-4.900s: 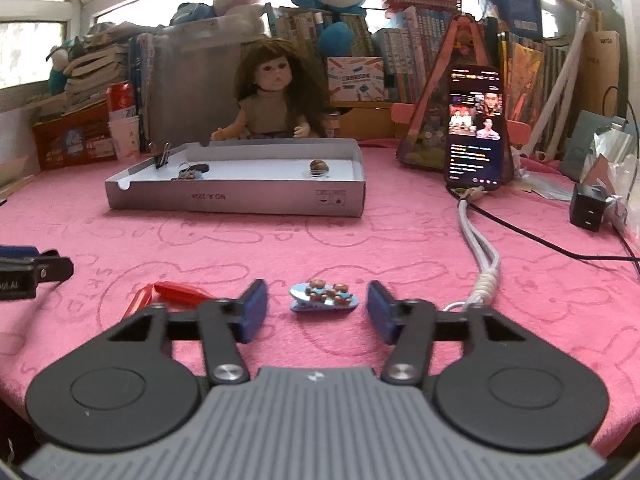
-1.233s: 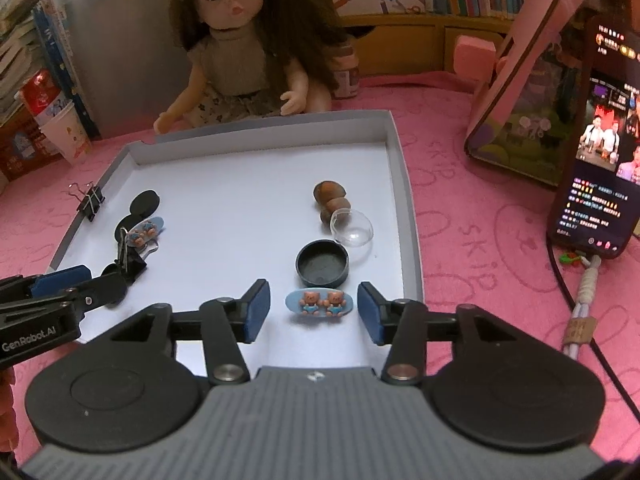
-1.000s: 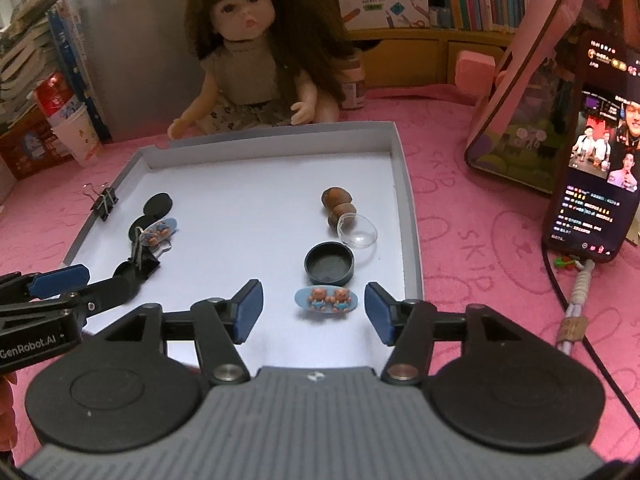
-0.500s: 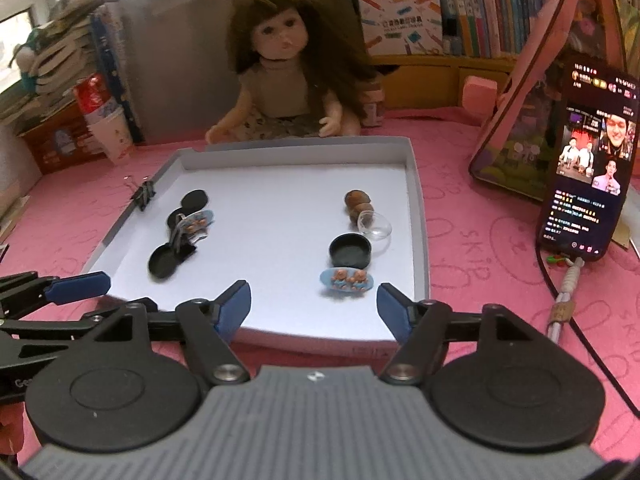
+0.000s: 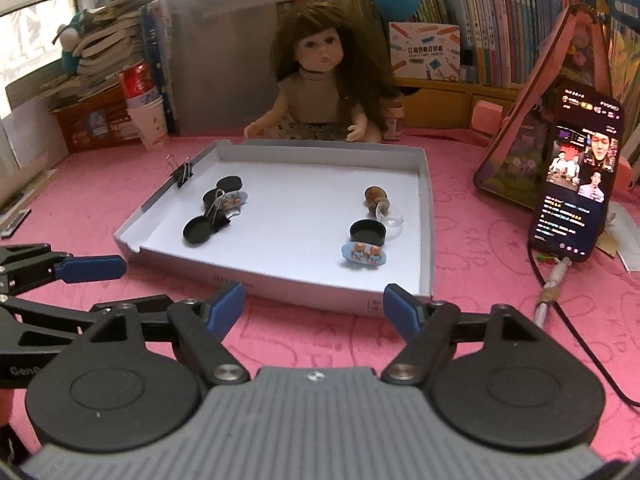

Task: Organize rigid objects
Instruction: 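Withdraw both grippers from the tray toward the red sticks, then grasp a red stick with the left gripper while the right grasps another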

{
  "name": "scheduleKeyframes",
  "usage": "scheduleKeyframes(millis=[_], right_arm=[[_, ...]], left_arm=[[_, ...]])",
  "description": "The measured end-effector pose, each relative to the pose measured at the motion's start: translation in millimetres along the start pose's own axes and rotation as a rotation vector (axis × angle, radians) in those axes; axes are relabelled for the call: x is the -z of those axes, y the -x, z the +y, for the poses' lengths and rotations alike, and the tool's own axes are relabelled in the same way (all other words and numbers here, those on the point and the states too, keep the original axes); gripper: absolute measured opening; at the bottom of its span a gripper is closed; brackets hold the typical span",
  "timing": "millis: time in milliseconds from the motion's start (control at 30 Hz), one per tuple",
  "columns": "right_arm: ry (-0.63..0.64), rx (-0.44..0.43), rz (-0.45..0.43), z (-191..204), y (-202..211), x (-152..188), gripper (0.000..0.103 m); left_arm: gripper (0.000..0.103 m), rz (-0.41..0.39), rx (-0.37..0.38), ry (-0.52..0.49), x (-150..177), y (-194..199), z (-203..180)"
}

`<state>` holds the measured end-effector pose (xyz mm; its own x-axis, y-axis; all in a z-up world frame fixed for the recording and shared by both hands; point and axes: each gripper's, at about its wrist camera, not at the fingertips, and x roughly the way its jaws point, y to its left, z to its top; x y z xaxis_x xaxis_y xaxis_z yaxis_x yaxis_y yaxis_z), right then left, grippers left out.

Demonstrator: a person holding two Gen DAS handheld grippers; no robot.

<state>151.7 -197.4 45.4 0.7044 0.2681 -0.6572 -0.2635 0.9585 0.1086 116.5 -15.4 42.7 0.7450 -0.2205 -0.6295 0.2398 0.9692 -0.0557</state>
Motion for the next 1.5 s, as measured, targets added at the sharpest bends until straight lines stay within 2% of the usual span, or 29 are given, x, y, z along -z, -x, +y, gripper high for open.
scheduleKeyframes(millis=[200,500,700,800,867,967,1267,1500], right_arm=[[0.028,0.004,-0.001,1,14,21,0.086],[-0.027,-0.019,0.027,-7,26,46,0.086],[-0.045,-0.016,0.038,-8,27,55,0.086],[-0.048,-0.015,0.041,-7,26,57,0.086],[-0.049,-0.02,0.043,-6,27,59,0.086],[-0.051,-0.033,0.044,-4,30,63,0.086],[-0.054,-0.078,0.043,11,36,76,0.086],[-0.072,-0.024,-0.034,31,39,91,0.086]], left_arm=[[0.063,0.011,0.046,-0.037,24,19,-11],[0.062,0.058,0.146,-0.127,59,40,-34],[0.05,0.083,0.204,-0.17,73,45,-49],[0.042,0.092,0.182,-0.185,78,40,-54],[0.024,0.106,0.161,-0.176,79,35,-54],[0.012,0.109,0.145,-0.149,80,33,-48],[0.009,0.089,0.067,-0.123,75,31,-28],[0.01,0.072,0.01,-0.112,70,30,-14]])
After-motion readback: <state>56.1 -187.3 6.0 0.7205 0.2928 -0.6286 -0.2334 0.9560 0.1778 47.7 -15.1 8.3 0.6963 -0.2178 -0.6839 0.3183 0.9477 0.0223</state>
